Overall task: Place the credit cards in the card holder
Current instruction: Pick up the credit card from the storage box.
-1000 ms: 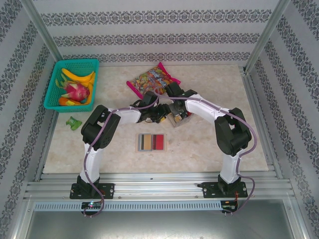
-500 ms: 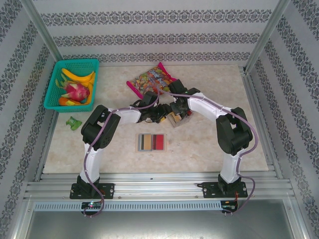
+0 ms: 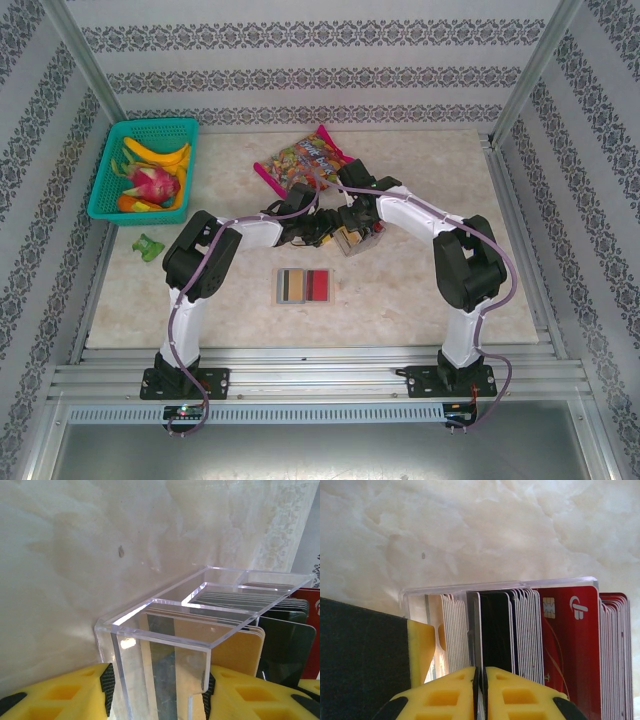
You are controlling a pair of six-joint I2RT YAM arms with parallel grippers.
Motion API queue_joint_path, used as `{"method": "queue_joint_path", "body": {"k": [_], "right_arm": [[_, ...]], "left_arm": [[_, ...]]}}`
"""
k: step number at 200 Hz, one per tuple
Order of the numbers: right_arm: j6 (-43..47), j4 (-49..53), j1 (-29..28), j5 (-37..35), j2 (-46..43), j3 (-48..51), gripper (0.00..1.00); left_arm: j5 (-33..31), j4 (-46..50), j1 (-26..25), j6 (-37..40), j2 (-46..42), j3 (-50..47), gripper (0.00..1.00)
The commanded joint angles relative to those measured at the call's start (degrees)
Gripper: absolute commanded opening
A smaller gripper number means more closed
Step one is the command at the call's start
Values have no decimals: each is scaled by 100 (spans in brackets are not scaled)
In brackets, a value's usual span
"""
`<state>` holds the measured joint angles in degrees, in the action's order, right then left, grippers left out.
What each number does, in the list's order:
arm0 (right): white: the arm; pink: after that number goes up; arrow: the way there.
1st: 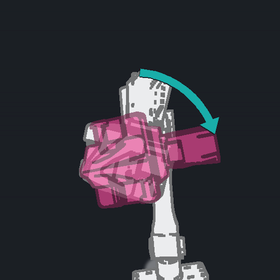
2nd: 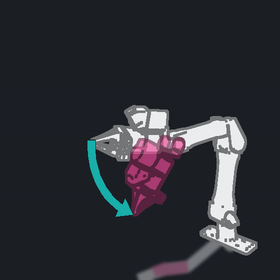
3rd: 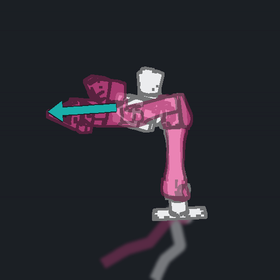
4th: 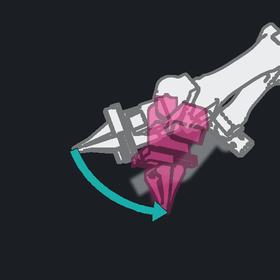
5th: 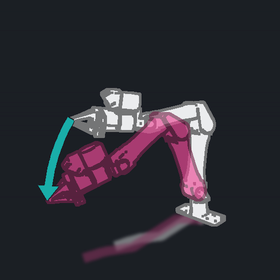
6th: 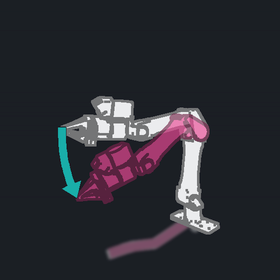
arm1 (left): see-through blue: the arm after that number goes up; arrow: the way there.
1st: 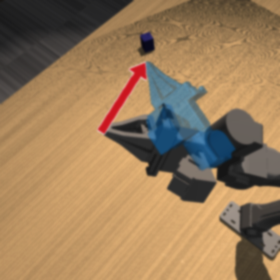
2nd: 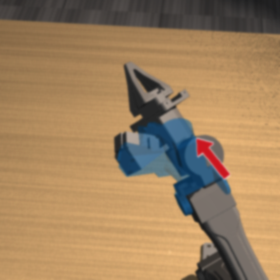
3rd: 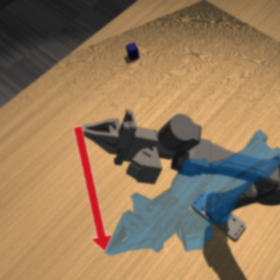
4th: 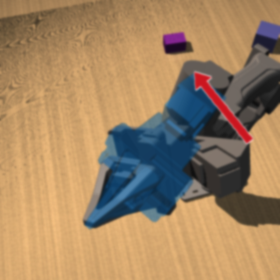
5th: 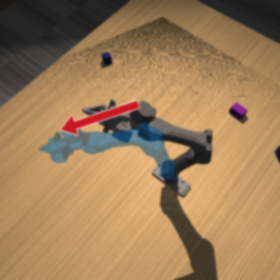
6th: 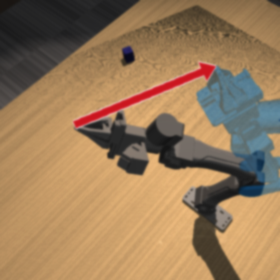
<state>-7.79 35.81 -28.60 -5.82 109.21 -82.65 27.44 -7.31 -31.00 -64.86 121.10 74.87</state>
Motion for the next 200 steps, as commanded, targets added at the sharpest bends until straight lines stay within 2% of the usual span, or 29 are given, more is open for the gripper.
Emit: {"method": "queue_joint_path", "body": {"k": [1,45,79,135,147,200], "right_arm": [[-93,98,-32,275,33,61,15],[-139,162,-32,433,188,-29,18],[-154,244,-14,297,265,-120,20],[-244,456,-14,114,-61,-206,10],[-324,463,-23,89,-173,-186,6],[-633,734,-168,-529,-203,-312,8]], "left_arm": [[75,-130,33,-7,71,10,51],[75,-161,33,-28,63,-8,51],[66,-157,31,-18,45,-8,51],[76,-163,32,-25,37,1,51],[68,-143,31,-18,28,1,51],[40,-115,16,6,-34,-25,51]]}}
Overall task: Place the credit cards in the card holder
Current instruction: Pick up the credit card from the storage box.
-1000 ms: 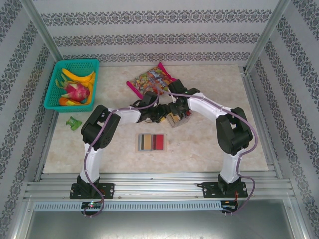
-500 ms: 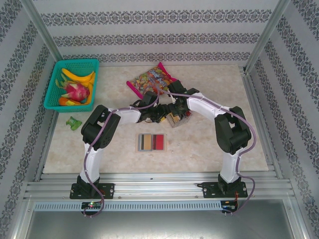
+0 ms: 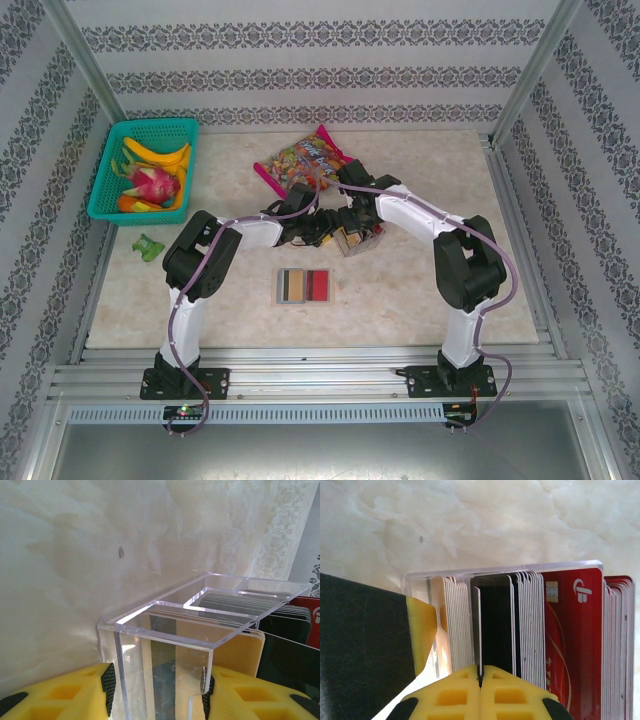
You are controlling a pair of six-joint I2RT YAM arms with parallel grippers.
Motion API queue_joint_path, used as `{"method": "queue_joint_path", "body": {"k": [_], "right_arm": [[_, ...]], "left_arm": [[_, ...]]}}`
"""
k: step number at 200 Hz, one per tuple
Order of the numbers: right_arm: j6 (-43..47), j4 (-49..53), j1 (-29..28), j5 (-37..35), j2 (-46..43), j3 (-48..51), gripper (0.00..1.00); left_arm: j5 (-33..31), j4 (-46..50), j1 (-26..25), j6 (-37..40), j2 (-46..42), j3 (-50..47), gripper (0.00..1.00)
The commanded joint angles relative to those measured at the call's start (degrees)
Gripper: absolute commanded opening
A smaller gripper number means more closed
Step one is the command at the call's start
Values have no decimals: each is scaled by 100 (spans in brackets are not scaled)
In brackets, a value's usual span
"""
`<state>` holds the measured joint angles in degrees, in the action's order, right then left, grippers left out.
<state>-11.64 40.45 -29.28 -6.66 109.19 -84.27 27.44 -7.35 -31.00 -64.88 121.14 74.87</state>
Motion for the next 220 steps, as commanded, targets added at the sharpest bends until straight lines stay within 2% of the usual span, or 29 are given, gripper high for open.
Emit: {"method": "queue_joint_path", "body": {"k": [1,33,65,144,188,220], "right_arm": [[-250,275,-102,-452,-203,-151,8],[-451,324,-212,-673,-354,-141,4],[-949,405,-464,-1369,-644,-151,3],[-2160,376,-1035,-2153,-1277,151,0],[-2741,127,-1382,-2349,-2059,749,0],[-3090,-50,-1478,-1840,-2494,1254,0]], "left_arm": [[41,-110,16,9,-43,-25,51],[21,-73,15,31,-81,-43,51],[-52,47,-2,139,-181,8,51],[-363,457,-55,469,-766,-91,52],[-1130,957,-55,864,-1812,-846,52],[-1689,1619,-50,1247,-2816,-1571,53]]}}
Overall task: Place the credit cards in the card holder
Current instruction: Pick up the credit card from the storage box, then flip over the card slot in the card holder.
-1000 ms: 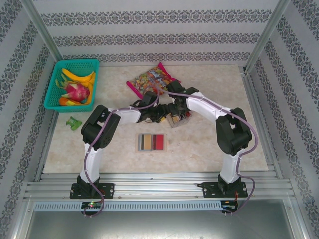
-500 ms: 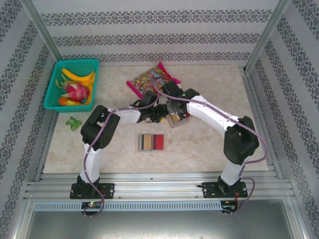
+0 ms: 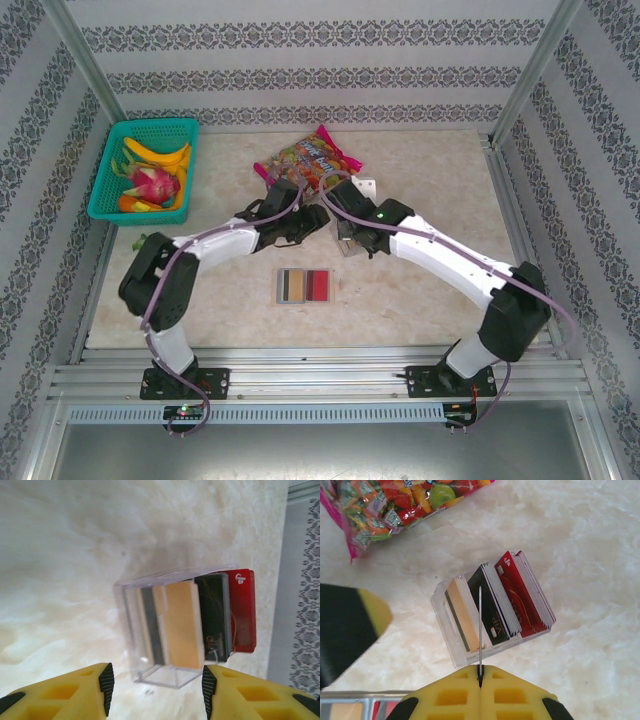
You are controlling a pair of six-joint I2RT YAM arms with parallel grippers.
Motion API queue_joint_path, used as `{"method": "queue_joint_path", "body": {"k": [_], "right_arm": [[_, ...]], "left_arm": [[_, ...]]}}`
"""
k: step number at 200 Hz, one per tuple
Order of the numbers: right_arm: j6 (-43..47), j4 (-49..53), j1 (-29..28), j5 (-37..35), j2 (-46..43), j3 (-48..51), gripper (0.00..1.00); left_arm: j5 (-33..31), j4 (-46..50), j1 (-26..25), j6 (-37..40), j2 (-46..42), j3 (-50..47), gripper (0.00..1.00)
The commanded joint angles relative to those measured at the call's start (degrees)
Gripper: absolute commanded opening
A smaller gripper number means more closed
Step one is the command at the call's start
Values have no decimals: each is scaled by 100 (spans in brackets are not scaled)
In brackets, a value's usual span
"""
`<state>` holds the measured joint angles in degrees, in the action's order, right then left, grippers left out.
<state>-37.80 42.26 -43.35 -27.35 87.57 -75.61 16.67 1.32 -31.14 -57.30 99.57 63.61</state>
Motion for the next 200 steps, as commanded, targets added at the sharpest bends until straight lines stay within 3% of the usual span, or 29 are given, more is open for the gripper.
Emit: {"method": "queue_joint_path", "body": {"k": [1,34,72,119,200], "right_arm": [[-482,-269,-73,265,-352,420,0],[-749,-1662,-225,1826,-908,1610,0],[-959,-2050,-565,2277,-767,2075,0],[-1251,-1815,-870,1474,-431,2164,0],[-1484,-2195,-850,1693,52,2455,0]], "left_arm": [[-630,771,-35,499,-689,-468,54],[-993,1251,-2,667,-1725,-1318,57],[-839,1075,36,560,-2345,-2156,62],[-584,785,37,524,-2128,-2455,61],[-389,518,37,509,-1607,-2646,59]]}}
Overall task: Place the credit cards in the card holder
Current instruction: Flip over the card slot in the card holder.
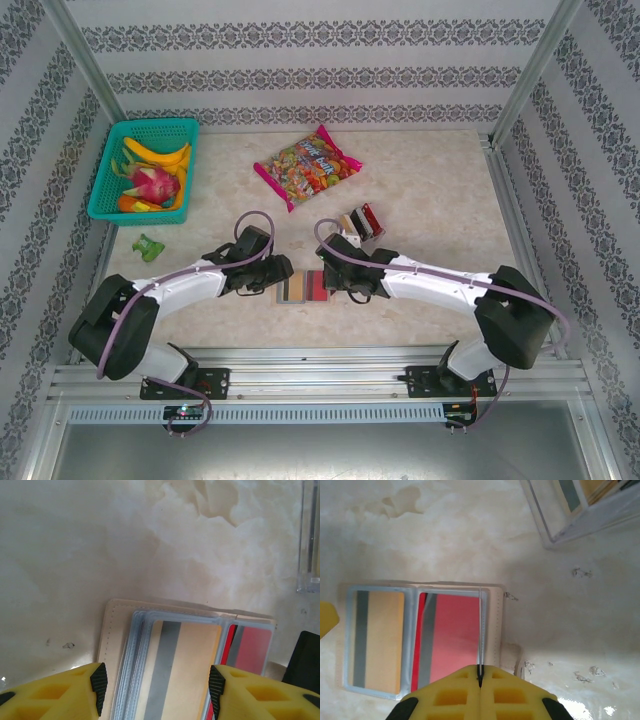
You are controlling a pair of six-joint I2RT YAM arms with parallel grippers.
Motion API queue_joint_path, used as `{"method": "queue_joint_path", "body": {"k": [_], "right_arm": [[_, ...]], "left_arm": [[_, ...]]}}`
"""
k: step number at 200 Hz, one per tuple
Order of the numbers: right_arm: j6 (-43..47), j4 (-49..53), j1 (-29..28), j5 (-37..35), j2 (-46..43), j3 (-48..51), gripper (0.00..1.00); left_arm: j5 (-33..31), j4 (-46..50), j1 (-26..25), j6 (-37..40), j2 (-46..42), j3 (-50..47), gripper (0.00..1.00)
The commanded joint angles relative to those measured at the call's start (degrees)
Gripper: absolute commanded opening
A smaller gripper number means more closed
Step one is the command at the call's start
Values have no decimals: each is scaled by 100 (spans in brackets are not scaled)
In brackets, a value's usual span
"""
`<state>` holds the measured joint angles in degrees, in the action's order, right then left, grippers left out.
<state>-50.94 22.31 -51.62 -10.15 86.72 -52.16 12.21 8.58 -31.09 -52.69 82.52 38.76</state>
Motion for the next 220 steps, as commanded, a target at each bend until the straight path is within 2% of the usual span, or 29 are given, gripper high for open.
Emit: {"method": "queue_joint_path", "body": {"k": [1,86,143,220], "right_arm": [[-166,-200,-24,-29,145,105,0],[-361,-690,81,276,174,391,0],[-336,-625,101,312,-71,281,0],[-208,-412,25,370,-287,-6,0]], "left_arm": [[64,-212,33,48,107,-160,59],[190,-418,33,79,450,-265,54],[259,-458,33,98,515,-294,49],[308,-462,33,100,537,-275,47]]}}
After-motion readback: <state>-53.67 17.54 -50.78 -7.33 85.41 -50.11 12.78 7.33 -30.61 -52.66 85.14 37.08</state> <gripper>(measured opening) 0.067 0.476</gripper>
